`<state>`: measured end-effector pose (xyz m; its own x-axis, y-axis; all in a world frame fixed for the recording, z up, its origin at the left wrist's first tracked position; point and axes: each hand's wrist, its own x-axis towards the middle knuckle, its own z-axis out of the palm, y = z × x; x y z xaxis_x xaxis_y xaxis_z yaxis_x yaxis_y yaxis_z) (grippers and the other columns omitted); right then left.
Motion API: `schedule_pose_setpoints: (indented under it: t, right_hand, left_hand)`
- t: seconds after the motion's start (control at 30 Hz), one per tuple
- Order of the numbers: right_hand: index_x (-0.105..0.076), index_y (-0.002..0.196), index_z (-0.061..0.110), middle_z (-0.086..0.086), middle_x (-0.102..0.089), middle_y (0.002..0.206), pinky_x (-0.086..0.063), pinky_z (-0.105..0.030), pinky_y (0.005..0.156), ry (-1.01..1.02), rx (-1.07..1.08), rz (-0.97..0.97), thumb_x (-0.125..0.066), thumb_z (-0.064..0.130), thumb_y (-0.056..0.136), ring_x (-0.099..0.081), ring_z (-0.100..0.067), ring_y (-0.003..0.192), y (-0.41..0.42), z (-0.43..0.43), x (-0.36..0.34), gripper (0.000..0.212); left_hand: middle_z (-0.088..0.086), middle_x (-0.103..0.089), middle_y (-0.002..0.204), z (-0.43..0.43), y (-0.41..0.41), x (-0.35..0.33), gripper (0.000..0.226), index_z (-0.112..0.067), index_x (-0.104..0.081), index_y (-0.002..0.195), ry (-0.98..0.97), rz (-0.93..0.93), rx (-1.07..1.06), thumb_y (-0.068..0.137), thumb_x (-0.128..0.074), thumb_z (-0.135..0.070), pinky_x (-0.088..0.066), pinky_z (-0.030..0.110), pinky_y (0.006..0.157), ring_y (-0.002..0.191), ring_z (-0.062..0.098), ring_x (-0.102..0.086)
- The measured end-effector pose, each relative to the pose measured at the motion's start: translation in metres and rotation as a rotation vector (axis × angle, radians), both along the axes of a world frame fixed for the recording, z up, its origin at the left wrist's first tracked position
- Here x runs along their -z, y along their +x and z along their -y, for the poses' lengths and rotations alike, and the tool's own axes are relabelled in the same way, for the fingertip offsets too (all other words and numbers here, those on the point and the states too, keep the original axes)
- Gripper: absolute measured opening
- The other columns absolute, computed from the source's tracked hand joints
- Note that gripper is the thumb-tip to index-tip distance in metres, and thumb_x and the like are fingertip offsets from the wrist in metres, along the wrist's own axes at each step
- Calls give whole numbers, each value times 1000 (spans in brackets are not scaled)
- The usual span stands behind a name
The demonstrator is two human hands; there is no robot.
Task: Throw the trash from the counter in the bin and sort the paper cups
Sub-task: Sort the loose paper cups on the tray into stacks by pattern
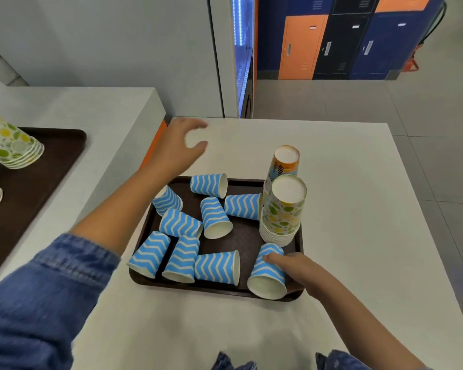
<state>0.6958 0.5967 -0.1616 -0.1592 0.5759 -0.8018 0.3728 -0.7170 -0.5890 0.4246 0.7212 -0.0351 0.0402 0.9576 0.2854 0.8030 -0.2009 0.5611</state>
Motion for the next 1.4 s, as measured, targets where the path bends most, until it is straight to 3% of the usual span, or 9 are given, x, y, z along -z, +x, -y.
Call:
schedule_pose_setpoints:
  t: [0.17,0.33,0.5,0.6,0.67,0.8,1.1,1.27,1.4]
  right_hand:
    - [-70,97,8,-9,-74,82,-55,-28,58,-86,56,-197,-66,36,83,-69,-18,68,-21,-1,-13,32]
    - [-63,114,11,-12,-71,110,-54,-39,84,-77,127,-492,-58,31,89,-67,-23,94,-58,-12,-31,33]
    - [-57,122,5,-14,-67,115,-54,-38,81,244,238,-546,-64,24,87,-67,-25,93,-125,-58,-68,40]
    - [-53,115,12,-1,-66,106,-56,-22,72,559,200,-458,-74,19,81,-67,-15,92,-172,-87,-84,41]
    - [-50,115,15,3,-61,106,-53,-15,73,769,96,-376,-78,16,76,-63,-9,94,-203,-103,-83,48]
    - [-45,128,12,-7,-52,124,-48,-31,89,972,-208,-126,-80,22,71,-53,-18,112,-247,-126,-60,68]
    - [-43,128,12,-7,-54,125,-41,-28,83,867,-542,129,-82,28,69,-53,-24,115,-264,-133,-2,72]
    - [-19,148,9,-9,-40,147,-38,-37,103,779,-530,178,-77,45,72,-40,-26,133,-248,-124,-11,102]
    - [-36,140,6,-12,-48,138,-41,-35,95,752,-710,438,-65,52,81,-46,-28,125,-226,-106,-14,81]
  left_hand:
    - [6,-59,106,51,-60,65,38,-16,-61,117,-420,286,-334,80,-73,-19,-42,28,84,104,21,-57]
    - [17,-54,127,91,-84,105,60,-10,-49,132,-495,324,-540,79,-74,-22,-43,28,81,114,27,-54]
    - [13,-40,147,120,-95,127,89,-10,-31,146,-845,105,-463,74,-77,-37,-44,33,94,128,27,-46]
    - [11,-40,146,128,-95,134,96,-11,-29,146,-924,-22,-437,70,-78,-43,-42,36,100,130,27,-45]
    - [11,-47,140,132,-93,139,91,-10,-34,143,-900,-17,-448,70,-78,-41,-43,33,95,124,26,-50]
    - [6,-58,128,134,-94,140,77,-14,-43,137,-866,49,-445,71,-77,-35,-44,26,81,111,22,-58]
    - [7,-62,113,122,-124,80,63,-15,-48,126,-552,240,-534,69,-76,-19,-49,34,88,104,26,-61]
    - [3,-56,123,95,-132,43,75,-19,-36,138,-130,520,-562,74,-76,-23,-49,34,91,106,17,-60]
    - [-10,-55,113,63,-122,44,66,-16,-41,128,57,717,-379,73,-77,-9,-50,20,87,101,6,-59]
